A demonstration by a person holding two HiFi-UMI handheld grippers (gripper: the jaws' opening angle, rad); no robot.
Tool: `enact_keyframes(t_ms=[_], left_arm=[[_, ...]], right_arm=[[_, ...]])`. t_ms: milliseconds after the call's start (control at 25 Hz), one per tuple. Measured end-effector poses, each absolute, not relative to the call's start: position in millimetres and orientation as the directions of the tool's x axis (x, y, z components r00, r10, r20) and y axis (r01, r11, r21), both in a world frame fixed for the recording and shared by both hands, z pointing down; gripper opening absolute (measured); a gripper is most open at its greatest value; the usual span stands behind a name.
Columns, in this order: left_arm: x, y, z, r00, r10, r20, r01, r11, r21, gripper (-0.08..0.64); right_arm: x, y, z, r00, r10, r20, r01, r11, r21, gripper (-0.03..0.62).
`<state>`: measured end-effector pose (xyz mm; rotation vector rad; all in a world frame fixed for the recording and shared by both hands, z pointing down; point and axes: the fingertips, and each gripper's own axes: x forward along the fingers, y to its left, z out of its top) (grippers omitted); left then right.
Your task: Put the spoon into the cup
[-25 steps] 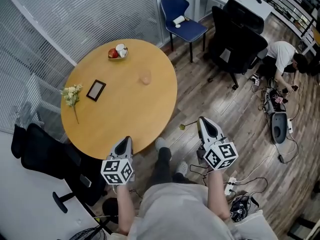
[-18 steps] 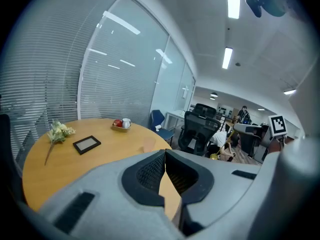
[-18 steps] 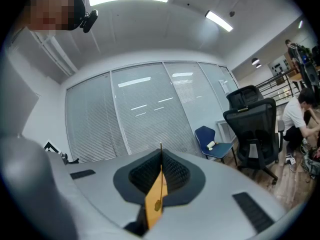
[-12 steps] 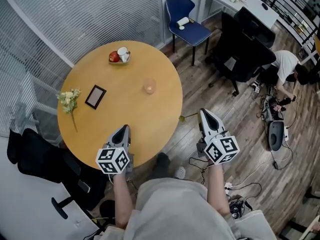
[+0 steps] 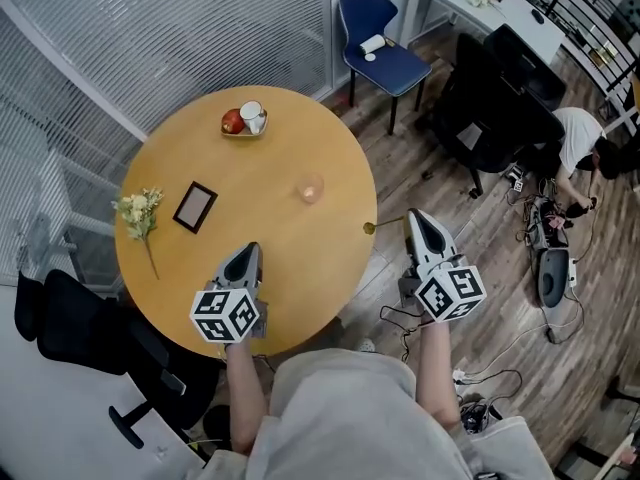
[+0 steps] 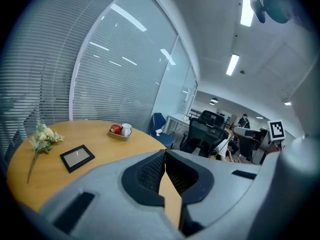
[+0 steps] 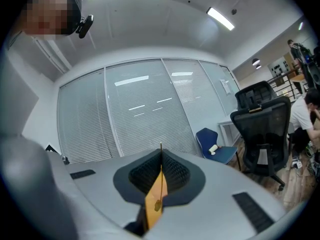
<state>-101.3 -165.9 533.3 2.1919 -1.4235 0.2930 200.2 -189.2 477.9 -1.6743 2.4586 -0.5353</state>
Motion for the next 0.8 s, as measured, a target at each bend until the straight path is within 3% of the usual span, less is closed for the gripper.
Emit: enact_keyframes(t_ms=[320,600,800], left_arm=[[-146,-188,545,0.42,-0.801,0.427,-0.883,-0.25,0.397,0.009],[-118,-192,552,0.521,-0.75,0.407,-0.838,-0.359,0.411,0.009],[-119,-194,567,0.544,-0.737,0.401,-0.816,-0.352,0.459,0.009]], right_arm=[[149,-226,473,-0.439,-0.893,0.1,-0.863,0.389,-0.322,0.002],[121,-251,484,-0.44,-0.887,0.138,-0.878,0.393,-0.274,0.002],[91,-254,495,-0.49,-0.851,0.19,-0.866,0.45,-0.218,0.002]])
